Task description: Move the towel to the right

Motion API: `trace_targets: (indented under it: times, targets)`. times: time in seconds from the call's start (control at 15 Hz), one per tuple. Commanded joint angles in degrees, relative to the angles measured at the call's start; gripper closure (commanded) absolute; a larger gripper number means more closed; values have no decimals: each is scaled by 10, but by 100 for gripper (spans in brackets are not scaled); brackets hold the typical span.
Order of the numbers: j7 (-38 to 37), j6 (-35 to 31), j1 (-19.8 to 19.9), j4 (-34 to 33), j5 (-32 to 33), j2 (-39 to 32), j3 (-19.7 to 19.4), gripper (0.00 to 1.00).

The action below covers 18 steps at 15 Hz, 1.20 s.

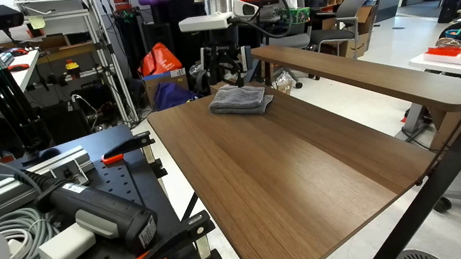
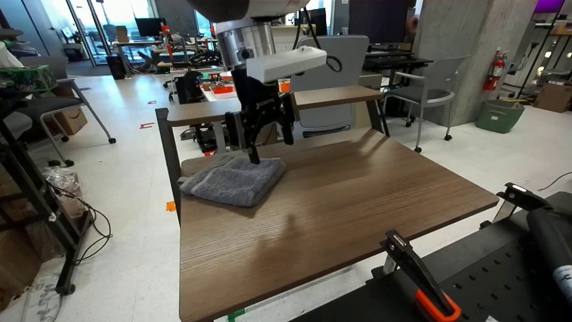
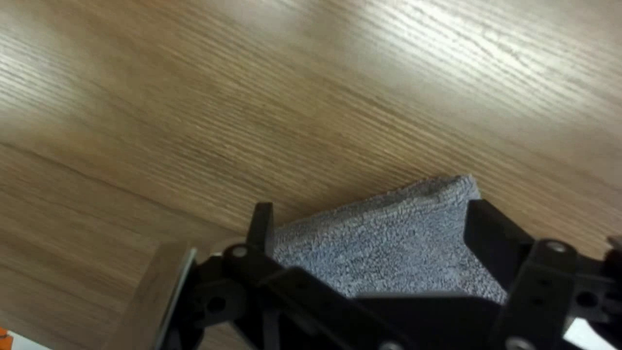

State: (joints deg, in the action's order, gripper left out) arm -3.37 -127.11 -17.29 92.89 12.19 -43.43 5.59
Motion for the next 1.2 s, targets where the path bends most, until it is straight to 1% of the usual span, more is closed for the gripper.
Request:
trace_targets:
  times: [0.0, 0.33, 0.53, 0.8, 1.13]
  targets:
    - [7, -48, -13, -68, 17, -58, -6, 0]
    - [48, -84, -8, -119, 4, -107, 8, 0]
    - [68, -82, -14, -148, 7, -133, 9, 0]
    - [91, -68, -12, -190, 0, -167, 14, 0]
    - [101, -66, -11, -218, -1, -202, 12, 0]
